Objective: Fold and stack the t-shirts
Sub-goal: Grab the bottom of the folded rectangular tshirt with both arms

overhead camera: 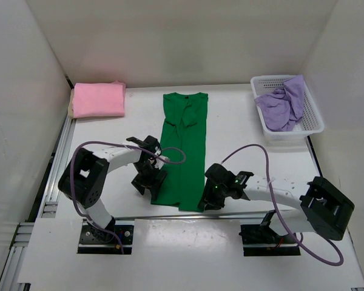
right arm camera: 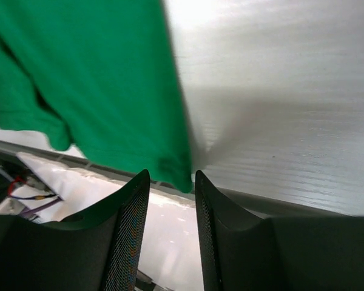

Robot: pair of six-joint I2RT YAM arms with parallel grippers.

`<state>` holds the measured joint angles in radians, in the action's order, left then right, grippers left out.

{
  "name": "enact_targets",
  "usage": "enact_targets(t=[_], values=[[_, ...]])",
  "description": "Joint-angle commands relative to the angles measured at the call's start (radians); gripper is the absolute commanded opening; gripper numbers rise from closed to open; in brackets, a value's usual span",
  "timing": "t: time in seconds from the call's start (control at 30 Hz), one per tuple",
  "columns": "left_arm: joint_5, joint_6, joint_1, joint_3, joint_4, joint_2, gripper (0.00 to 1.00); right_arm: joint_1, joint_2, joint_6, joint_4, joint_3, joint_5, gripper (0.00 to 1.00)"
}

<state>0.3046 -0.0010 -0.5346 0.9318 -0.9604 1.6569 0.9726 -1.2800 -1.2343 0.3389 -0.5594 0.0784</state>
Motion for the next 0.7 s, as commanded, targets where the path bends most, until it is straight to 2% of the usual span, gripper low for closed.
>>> enact_targets(t=[0.0,0.1,0.2,0.23,0.27,0.33,0.37,0.4,0.43,0.47,0.53,0.67], values=[[0.041,0.001,-0.030,0.044,0.052,0.012,0.76,0.018,-0.040,-0.011,0.005,-0.033,-0.016,0.41],[0.085,0.001,-0.039,0.019,0.081,0.012,0.75,0.038,-0.079,-0.011,0.005,-0.053,-0.003,0.41],[0.134,0.001,-0.061,-0.005,0.101,0.036,0.66,0.038,-0.102,-0.023,0.005,-0.053,0.020,0.40],[0.134,0.001,-0.073,-0.005,0.101,0.037,0.57,0.038,-0.102,-0.024,0.005,-0.053,0.020,0.38],[0.134,0.001,-0.073,-0.005,0.101,0.046,0.52,0.038,-0.111,-0.033,0.005,-0.063,0.032,0.36],[0.178,0.001,-0.073,-0.005,0.101,0.046,0.39,0.038,-0.133,-0.021,-0.005,-0.080,0.047,0.23],[0.191,0.001,-0.073,-0.005,0.101,0.046,0.22,0.038,-0.133,-0.007,-0.005,-0.089,0.058,0.17],[0.191,0.001,-0.073,0.007,0.101,0.046,0.17,0.038,-0.133,0.004,-0.005,-0.103,0.058,0.12],[0.191,0.001,-0.073,0.007,0.101,0.046,0.16,0.038,-0.133,0.004,-0.005,-0.103,0.058,0.04],[0.191,0.001,-0.073,0.031,0.089,0.032,0.14,0.038,-0.119,0.004,0.008,-0.112,0.044,0.01],[0.182,0.001,-0.073,0.054,0.062,0.004,0.10,0.014,-0.072,0.004,0.021,-0.122,0.032,0.01],[0.172,0.001,-0.050,0.175,-0.047,-0.034,0.10,-0.058,0.007,0.071,0.124,-0.201,-0.006,0.01]])
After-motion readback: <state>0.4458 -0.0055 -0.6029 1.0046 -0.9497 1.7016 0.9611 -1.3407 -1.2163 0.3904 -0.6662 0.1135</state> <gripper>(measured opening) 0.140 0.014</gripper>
